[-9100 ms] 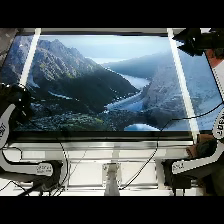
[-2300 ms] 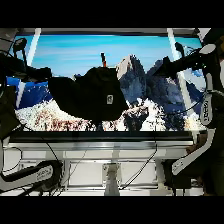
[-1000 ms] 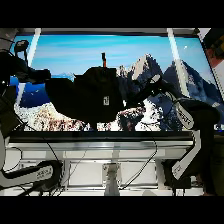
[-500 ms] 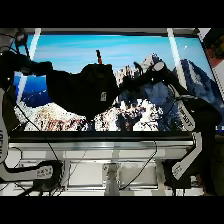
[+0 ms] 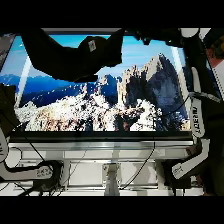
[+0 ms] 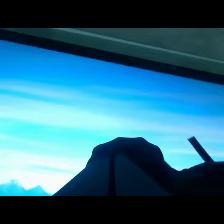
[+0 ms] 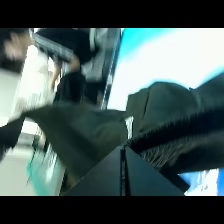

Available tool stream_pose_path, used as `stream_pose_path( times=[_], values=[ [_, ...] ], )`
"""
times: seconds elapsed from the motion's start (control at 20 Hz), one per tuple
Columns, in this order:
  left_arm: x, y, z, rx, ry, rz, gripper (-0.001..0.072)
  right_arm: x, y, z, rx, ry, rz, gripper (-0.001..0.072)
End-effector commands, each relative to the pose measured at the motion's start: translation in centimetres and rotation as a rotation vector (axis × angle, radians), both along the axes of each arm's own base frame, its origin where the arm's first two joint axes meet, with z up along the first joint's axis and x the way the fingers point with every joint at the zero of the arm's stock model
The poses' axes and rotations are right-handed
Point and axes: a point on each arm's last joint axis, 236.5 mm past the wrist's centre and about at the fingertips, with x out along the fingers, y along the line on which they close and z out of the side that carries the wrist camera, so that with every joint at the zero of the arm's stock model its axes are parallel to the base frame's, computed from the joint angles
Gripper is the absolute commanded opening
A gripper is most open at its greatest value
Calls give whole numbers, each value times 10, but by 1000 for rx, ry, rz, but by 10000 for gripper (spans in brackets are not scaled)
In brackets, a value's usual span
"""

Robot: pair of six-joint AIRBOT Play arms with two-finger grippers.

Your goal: Fold the clothes and pants, and hang the long-sleeved shirts on hangers.

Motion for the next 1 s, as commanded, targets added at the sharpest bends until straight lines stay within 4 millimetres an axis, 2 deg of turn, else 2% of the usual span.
stream_pose_path(
  times=[0.0, 0.1, 0.2, 0.25, 0.35, 0.45, 0.6, 0.8, 0.95],
  values=[
    [-10, -2, -12, 29, 89, -23, 5, 5, -60, 6, -101, 0, -123, 13],
    [-20, -15, -54, 56, 251, -114, 6, -6, -102, -31, -241, 115, -135, 13],
    [-36, -42, -100, 17, 429, -248, 6, -33, -141, -84, -385, 297, -98, 14],
    [-47, -57, -122, -17, 518, -323, 6, -48, -153, -108, -437, 381, -70, 14],
    [-71, -85, -167, -55, 671, -448, 6, -78, -151, -144, -501, 480, 55, 14],
    [-94, -90, -213, -45, 810, -459, 6, -100, -142, -169, -530, 550, 145, 13],
    [-139, -101, -275, -36, 992, -503, 6, -116, -154, -203, -600, 642, 142, 14],
    [-173, -115, -327, -52, 1097, -516, 6, -147, -182, -252, -705, 810, 124, 14],
    [-197, -133, -352, -32, 1158, -559, 6, -175, -188, -285, -726, 918, 146, 14]
  ],
)
